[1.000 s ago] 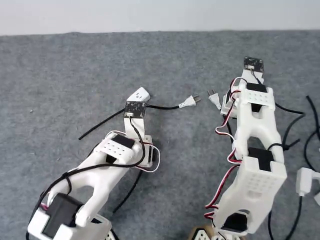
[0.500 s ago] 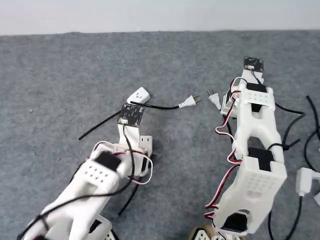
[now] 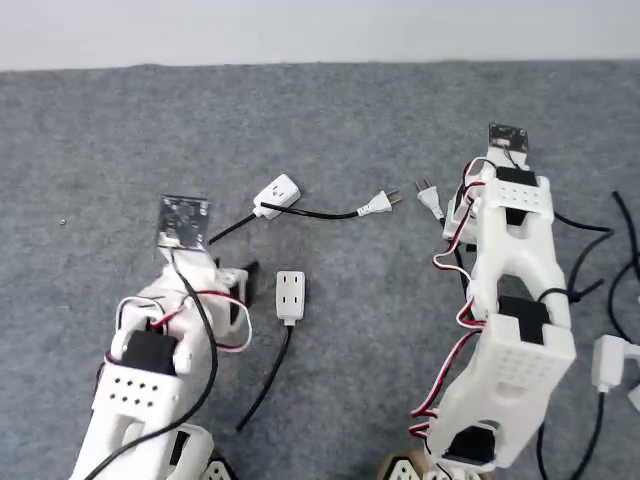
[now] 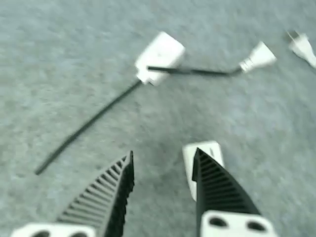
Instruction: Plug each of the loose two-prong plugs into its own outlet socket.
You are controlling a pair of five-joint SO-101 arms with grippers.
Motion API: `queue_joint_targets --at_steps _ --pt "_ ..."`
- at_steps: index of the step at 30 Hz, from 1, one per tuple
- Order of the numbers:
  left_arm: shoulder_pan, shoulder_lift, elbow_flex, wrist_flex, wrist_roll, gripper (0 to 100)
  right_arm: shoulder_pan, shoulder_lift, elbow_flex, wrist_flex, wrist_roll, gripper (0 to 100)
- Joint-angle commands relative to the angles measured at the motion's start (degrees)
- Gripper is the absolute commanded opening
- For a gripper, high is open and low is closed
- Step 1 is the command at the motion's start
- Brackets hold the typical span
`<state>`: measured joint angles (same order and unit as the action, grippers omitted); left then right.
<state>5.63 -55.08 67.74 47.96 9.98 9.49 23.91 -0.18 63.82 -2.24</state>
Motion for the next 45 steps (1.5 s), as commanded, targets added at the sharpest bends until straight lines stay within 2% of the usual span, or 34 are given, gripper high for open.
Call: queue_joint_targets --at_steps 1,7,12,17,23,26,32,45 --pt "-2.2 6.1 -2.1 -4.8 -0.4 18 -0.1 -7.6 4.9 -2.2 1.0 6.7" --pt "-4.2 22.1 -8.9 -7.7 -0.4 18 1.3 -14.0 17.8 -3.6 8.0 6.8" --pt "-6.7 28.7 -11.7 -11.6 -0.3 18 3.8 -18.6 28.5 -1.9 14.0 6.9" --pt "-6.4 28.7 -11.5 -11.7 -0.4 18 6.1 -22.6 33.7 -3.6 15.2 6.9" --pt "-6.9 29.1 -11.4 -11.8 -0.5 18 1.6 -23.2 36.7 -3.0 20.2 6.4" --pt "-6.9 29.2 -10.8 -11.8 -0.6 18 1.4 -23.5 37.1 -3.6 22.0 0.2" --pt "-6.8 28.7 -6.9 -19.0 -0.4 18 2.0 -23.6 37.0 -3.6 22.7 0.9" --pt "-6.4 29.1 -6.5 -21.8 -0.4 18 3.0 -27.6 37.7 -3.5 24.4 0.9"
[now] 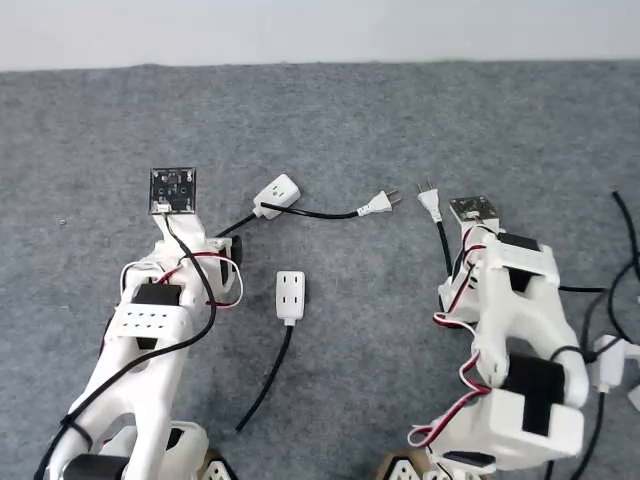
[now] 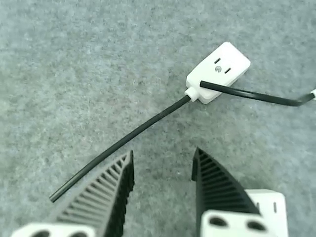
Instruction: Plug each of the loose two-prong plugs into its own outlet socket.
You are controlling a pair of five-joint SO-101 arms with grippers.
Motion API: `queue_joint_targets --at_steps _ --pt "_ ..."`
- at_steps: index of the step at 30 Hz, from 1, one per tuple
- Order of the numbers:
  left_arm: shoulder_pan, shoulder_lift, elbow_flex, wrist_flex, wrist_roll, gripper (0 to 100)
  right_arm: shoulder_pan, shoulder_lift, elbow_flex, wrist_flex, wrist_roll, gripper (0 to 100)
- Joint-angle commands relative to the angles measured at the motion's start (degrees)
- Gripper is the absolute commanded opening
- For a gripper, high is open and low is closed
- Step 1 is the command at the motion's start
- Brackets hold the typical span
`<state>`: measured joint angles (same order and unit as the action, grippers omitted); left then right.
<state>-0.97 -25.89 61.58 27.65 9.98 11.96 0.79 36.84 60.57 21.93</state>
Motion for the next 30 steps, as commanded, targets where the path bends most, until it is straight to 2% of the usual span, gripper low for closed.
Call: queue_joint_targets --at_steps 1,6,17,24,30 --pt "0.2 -0.1 -0.3 -1.5 -0.4 18 1.1 -5.9 1.3 -0.1 0.3 0.9" --pt "0.2 -0.1 -0.3 -1.5 -0.4 18 2.1 -18.2 2.9 4.4 -3.4 0.9" --pt "-0.3 0.0 -0.2 -1.5 -0.4 18 1.5 -48.3 2.2 21.7 -5.5 0.8" --pt "-0.4 0.0 -0.2 -1.4 -0.4 18 1.5 -50.9 -7.2 27.9 -6.5 0.8" --pt "-0.4 -0.1 -0.1 -1.3 -0.4 18 1.6 -50.3 -24.4 32.7 -6.4 0.8"
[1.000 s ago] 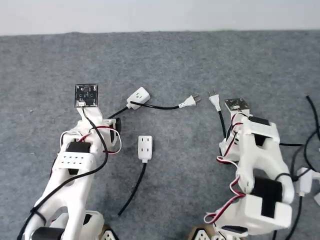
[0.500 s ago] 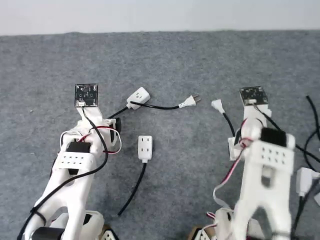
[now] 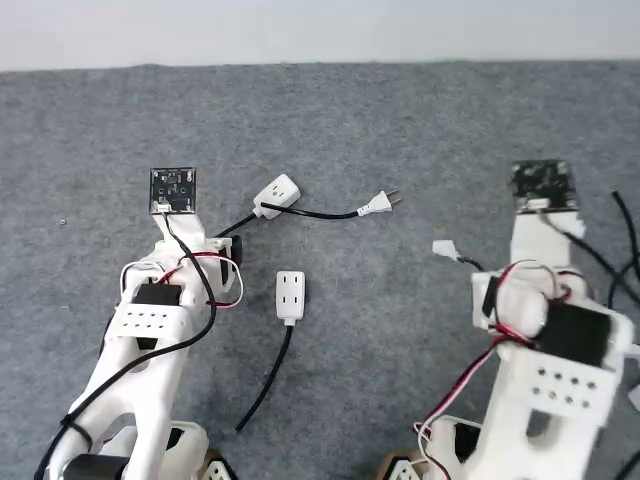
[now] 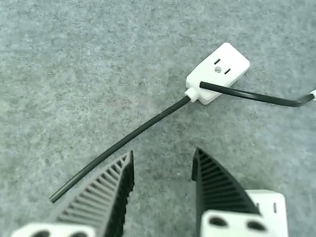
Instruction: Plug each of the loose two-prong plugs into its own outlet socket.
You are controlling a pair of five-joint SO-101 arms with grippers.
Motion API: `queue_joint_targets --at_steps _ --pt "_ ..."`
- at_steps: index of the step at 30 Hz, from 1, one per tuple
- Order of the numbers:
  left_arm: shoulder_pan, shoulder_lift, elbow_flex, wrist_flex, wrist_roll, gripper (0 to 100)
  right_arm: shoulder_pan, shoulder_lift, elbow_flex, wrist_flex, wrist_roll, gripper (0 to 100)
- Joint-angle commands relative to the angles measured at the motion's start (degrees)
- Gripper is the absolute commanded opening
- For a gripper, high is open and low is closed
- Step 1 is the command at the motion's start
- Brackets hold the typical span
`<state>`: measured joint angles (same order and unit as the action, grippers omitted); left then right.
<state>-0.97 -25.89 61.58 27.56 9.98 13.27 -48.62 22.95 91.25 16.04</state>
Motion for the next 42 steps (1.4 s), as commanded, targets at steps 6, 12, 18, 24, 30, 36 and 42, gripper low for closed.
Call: queue_joint_targets --at_steps 6,12,18,24,30,36,42 --pt "-0.4 -0.5 0.6 -1.2 -0.5 18 0.3 11.7 -29.5 7.9 -0.5 0.8" --pt "-0.4 -0.5 0.5 -1.4 -0.5 18 0.3 31.1 -44.2 3.9 -1.1 0.8" --pt "-0.2 -0.5 0.5 -1.5 -0.5 18 0.3 48.6 -51.0 -1.9 -0.7 0.8" --pt "0.1 -0.4 0.5 -1.5 -0.5 18 0.7 62.9 -51.1 -12.1 -0.9 0.8" --pt "0.1 -0.1 0.4 -2.5 -0.5 18 1.3 67.0 -51.2 -13.2 -1.1 1.2" --pt "0.1 -0.1 0.7 -3.4 -0.5 18 1.9 63.8 -49.0 5.4 -0.8 6.1" --pt "0.0 -0.1 0.7 -3.3 -0.5 18 4.4 53.9 -28.3 5.5 7.5 6.5"
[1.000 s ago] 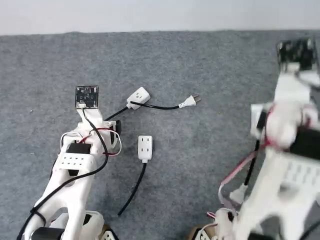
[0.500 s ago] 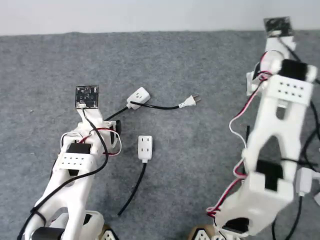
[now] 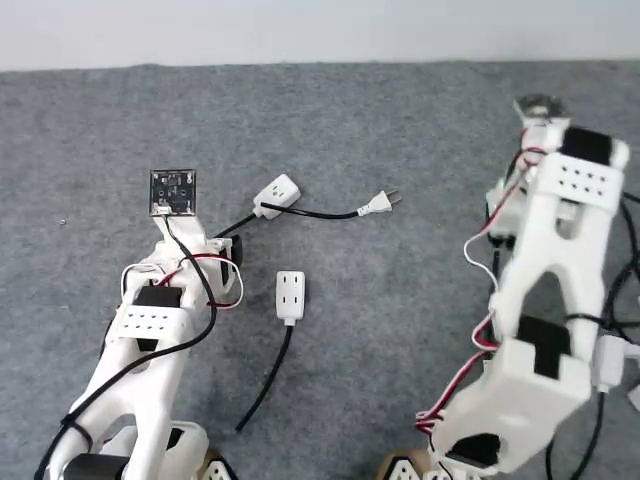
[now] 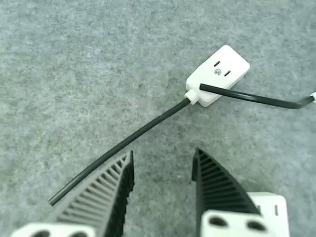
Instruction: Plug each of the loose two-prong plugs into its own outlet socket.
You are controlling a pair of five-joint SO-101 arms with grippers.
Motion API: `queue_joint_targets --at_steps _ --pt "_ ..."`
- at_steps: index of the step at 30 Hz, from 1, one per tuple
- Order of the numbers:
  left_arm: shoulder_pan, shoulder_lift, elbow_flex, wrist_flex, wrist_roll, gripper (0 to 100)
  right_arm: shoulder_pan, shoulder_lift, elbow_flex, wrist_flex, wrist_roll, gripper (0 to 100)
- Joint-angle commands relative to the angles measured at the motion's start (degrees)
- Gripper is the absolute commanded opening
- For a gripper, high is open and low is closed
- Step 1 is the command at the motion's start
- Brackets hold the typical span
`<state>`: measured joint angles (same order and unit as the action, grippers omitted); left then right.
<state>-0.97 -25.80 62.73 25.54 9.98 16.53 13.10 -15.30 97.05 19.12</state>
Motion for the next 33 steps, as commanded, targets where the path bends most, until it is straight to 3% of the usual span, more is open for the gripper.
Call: queue_joint_targets --at_steps 1,7,13,22,27,33 --pt "0.0 -0.2 -0.5 -1.3 -0.5 18 1.5 -10.5 15.1 -2.1 6.0 6.5" --pt "0.0 -0.2 -0.5 -1.3 -0.5 18 5.1 -28.8 45.2 -13.7 15.1 6.8" --pt "-0.2 -0.2 -0.5 -1.3 -0.5 18 10.2 -40.7 62.7 -16.2 27.0 6.9" --pt "-0.3 -0.2 -0.5 -1.3 -0.4 18 18.6 -42.0 67.3 -20.4 38.8 7.0" --pt "-0.3 -0.2 -0.5 -1.3 -0.4 18 17.5 -42.0 67.0 -21.2 41.1 15.2" --pt "-0.4 -0.2 -0.5 -1.3 -0.4 18 14.3 -42.0 70.6 -25.4 39.8 15.4"
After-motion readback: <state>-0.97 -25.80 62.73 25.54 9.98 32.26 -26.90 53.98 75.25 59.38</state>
